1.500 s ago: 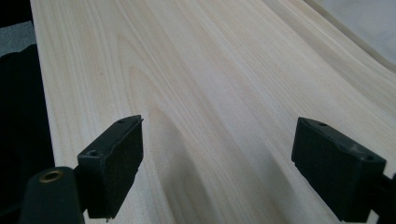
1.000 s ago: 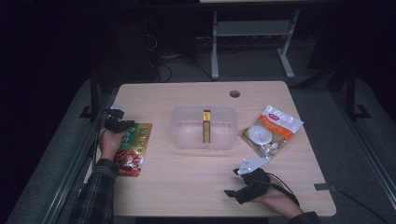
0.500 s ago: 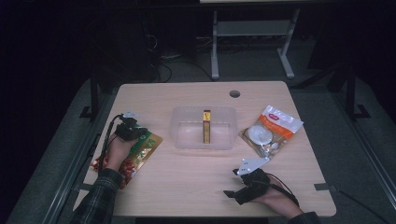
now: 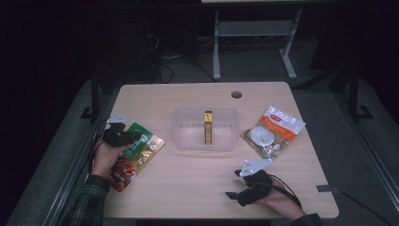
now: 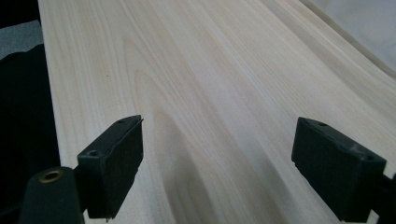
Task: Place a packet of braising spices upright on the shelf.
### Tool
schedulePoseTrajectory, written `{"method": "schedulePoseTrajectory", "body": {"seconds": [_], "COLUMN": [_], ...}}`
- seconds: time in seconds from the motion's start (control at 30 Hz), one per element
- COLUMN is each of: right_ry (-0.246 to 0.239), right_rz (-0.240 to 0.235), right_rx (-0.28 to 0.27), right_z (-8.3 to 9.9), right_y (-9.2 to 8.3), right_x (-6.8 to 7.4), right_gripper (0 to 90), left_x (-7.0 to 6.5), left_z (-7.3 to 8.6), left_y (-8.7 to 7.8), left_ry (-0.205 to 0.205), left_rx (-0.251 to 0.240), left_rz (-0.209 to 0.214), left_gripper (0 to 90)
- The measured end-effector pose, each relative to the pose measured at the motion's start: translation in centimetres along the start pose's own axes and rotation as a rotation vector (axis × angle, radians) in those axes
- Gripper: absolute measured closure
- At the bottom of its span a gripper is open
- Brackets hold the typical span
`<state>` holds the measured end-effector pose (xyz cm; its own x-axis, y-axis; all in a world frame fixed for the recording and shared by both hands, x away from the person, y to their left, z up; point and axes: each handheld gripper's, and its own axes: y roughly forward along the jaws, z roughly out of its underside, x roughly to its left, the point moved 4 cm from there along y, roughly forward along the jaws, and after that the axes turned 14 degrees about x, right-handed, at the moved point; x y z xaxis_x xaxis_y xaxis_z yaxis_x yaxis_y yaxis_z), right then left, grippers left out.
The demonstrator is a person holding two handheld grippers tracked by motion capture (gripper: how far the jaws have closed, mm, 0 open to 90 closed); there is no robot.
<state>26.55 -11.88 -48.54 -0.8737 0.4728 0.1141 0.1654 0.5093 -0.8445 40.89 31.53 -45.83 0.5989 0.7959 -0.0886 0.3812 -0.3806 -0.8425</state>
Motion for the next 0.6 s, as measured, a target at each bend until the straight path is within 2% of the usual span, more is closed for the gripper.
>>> {"method": "schedulePoseTrajectory", "body": {"seconds": [0.03,0.07,0.1,0.13,0.17,0.27,0.3,0.33,0.47,0.5,0.53,0.6], "right_ry": [0.005,-0.002,-0.002,-0.016,-0.016,-0.024,-0.024,-0.029,-0.02,-0.02,-0.01,-0.011], "right_rz": [-0.003,-0.022,-0.022,-0.029,-0.029,-0.035,-0.035,-0.033,-0.026,-0.026,-0.026,-0.025], "right_rx": [0.001,-0.008,-0.008,-0.008,-0.008,0.006,0.006,0.001,0.007,0.007,0.005,0.001], "right_z": [0.0,-0.1,-0.1,-0.1,-0.1,-0.2,-0.2,-0.1,-0.1,-0.1,-0.1,-0.2], "right_y": [-0.1,-0.1,-0.1,-0.1,-0.1,-0.2,-0.2,-0.2,-0.1,-0.1,-0.2,-0.2], "right_x": [0.1,0.2,0.2,0.2,0.2,0.4,0.4,0.4,0.1,0.1,0.0,-0.1], "right_gripper": [15.9,13.9,13.9,13.3,13.3,11.8,11.8,11.9,12.8,12.8,13.1,13.3], "left_x": [0.0,0.0,0.0,0.0,0.0,0.1,0.3,0.7,1.3,1.5,1.9,2.3], "left_z": [0.4,0.9,1.4,2.3,2.3,3.8,4.3,5.2,6.3,6.5,6.7,7.1], "left_y": [-0.3,-0.8,-1.2,-1.9,-1.9,-2.8,-3.1,-3.6,-3.7,-3.7,-3.5,-2.9], "left_ry": [-0.001,0.003,0.004,0.0,0.0,-0.021,-0.02,-0.023,-0.02,-0.021,-0.018,-0.015], "left_rx": [0.0,-0.001,0.001,0.004,0.004,0.006,0.01,-0.001,-0.002,-0.004,0.005,0.018], "left_rz": [-0.011,-0.021,-0.025,-0.035,-0.035,-0.031,-0.045,-0.07,-0.082,-0.086,-0.086,-0.071], "left_gripper": [73.6,66.8,66.8,59.6,56.3,43.2,43.2,35.8,25.4,25.4,20.5,15.6]}}
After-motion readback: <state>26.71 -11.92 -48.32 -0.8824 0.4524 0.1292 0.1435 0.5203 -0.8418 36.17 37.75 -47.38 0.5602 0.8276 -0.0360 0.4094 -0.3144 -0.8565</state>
